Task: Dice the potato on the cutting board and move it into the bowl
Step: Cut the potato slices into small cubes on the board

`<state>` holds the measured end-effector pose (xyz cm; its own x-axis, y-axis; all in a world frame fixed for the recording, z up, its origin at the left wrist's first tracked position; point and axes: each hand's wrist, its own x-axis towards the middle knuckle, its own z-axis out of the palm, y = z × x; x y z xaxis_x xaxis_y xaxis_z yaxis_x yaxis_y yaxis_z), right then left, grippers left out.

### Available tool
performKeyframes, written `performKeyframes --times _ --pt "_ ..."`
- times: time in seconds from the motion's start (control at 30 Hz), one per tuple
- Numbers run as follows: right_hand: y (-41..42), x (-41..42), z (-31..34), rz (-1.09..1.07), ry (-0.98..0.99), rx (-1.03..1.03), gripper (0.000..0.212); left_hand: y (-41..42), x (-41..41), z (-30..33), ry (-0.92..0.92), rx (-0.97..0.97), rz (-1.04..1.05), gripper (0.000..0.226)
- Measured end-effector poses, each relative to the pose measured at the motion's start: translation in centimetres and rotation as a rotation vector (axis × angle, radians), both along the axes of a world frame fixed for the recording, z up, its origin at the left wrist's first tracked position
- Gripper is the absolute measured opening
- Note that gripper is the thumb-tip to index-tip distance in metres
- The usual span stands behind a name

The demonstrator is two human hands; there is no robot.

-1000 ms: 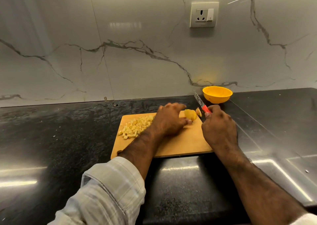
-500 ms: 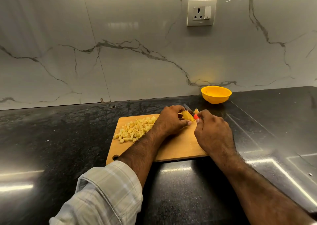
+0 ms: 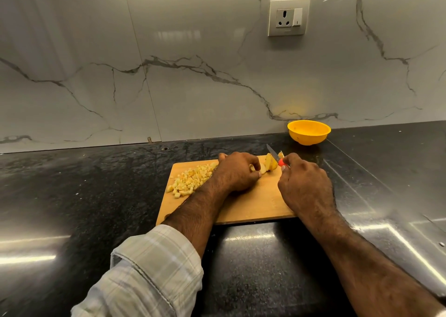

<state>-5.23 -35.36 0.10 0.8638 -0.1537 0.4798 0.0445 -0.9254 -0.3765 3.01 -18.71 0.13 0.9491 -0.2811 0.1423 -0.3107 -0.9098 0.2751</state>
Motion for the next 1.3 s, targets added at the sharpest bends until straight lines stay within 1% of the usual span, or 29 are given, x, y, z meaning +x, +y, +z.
performKeyframes --times 0.1,0.17,0.33,0.47,0.57,0.67,0.77,0.9,1.03,1.2,1.3 --pt "0.2 -0.4 0.1 0.064 -0.096 0.019 0.022 -0.1 0.2 0.1 0.007 0.037 -0.029 0.026" --pt "0.7 -0.7 0.2 0.089 -0.073 -0.011 0.021 0.1 0.3 0.2 -0.011 0.05 -0.041 0.029" --pt "1.4 -0.8 0.5 0.037 0.117 -0.13 0.022 0.4 0.2 0.4 -0.039 0.081 -0.058 0.032" --pt "1.8 -0.9 0.9 0.023 0.321 -0.236 0.024 0.2 0.2 0.1 -0.039 0.053 -0.071 0.026" --pt "1.9 -0.8 0.9 0.045 0.379 -0.238 0.024 -0.2 0.4 0.1 0.002 0.037 -0.076 0.021" --pt "1.9 -0.6 1.3 0.078 0.43 -0.282 0.022 -0.4 0.3 0.2 0.02 0.075 -0.082 0.022" --pt "2.0 -0.4 1.6 0.1 0.447 -0.321 0.019 -0.4 0.2 0.4 0.009 0.132 -0.093 0.023" --pt "1.5 -0.4 1.6 0.113 0.429 -0.26 0.018 -0.4 0.0 0.5 0.001 0.187 -0.088 0.025" --pt "1.3 -0.9 1.7 0.149 0.428 -0.232 0.029 0.2 -0.3 0.9 -0.014 0.222 -0.031 0.032" --pt "2.0 -1.7 2.7 0.171 0.479 -0.318 0.034 0.5 -0.7 1.1 -0.019 0.237 -0.008 0.032" --pt "1.9 -2.0 2.9 0.176 0.503 -0.347 0.038 0.9 -0.3 1.1 0.005 0.279 0.027 0.035"
